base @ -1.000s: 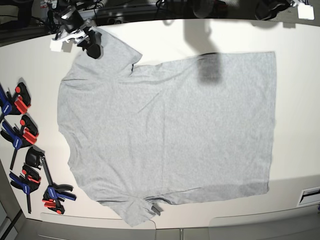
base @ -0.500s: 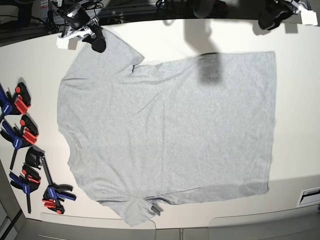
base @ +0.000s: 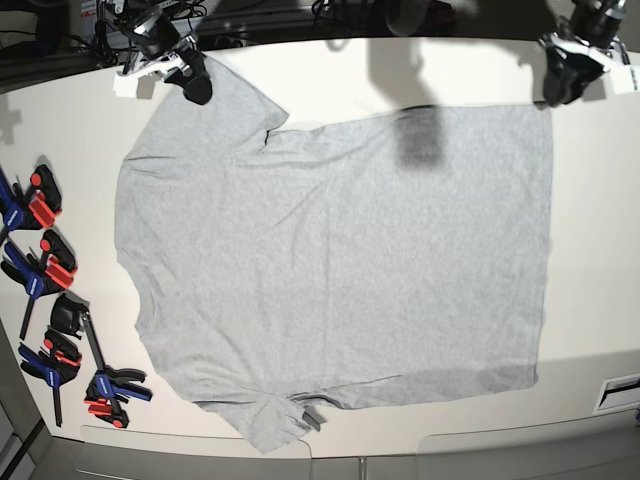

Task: Fold the T-shirt properly
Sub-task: 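Move both grippers down to the shirt's shoulder corners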

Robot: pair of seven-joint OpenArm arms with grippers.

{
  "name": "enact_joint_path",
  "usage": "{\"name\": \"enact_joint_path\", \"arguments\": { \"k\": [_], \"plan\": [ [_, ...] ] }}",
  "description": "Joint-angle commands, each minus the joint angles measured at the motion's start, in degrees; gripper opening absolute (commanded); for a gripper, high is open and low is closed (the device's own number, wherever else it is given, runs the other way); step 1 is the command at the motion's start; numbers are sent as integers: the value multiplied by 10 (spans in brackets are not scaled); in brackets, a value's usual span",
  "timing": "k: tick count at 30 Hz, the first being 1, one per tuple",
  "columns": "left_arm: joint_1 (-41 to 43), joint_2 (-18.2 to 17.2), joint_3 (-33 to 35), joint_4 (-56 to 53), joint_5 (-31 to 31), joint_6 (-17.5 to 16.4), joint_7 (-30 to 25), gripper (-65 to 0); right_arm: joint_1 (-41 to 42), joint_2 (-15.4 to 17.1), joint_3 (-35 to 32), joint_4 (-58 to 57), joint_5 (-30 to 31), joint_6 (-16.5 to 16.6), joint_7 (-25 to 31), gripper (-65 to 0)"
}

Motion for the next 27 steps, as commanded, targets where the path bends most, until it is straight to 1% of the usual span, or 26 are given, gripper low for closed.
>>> {"name": "enact_joint_path", "arguments": {
  "k": [1,3,9,11,14,19,21,27],
  "plan": [
    [-3,-11,-3,-8,-3,-3,-11,-481,-5,4,2,4,-11,-2,-8,-650],
    [-20,-22,-3,-49,0,3,-10,-475,-5,4,2,4,-11,-2,-8,-650],
    [-80,-54,-3,-207,-8,3,-4,-468,-5,4,2,4,-11,-2,-8,-650],
    [-101,-67,-3,-255,-28,2,14,-467,-5,4,2,4,-11,-2,-8,-650],
    [-131,-82,-3,-310,-44,2,40,-427,-5,4,2,4,-11,-2,-8,-650],
    [-162,-92,-2,-361,-47,1,51,-387,-5,4,2,4,-10,-2,-8,-650],
    [-167,-95,-2,-371,-62,0,58,-387,-5,4,2,4,-11,-2,-8,-650],
    [-173,-94,-2,-372,-81,0,91,-387,-5,4,2,4,-11,-2,-8,-650]
  ]
}}
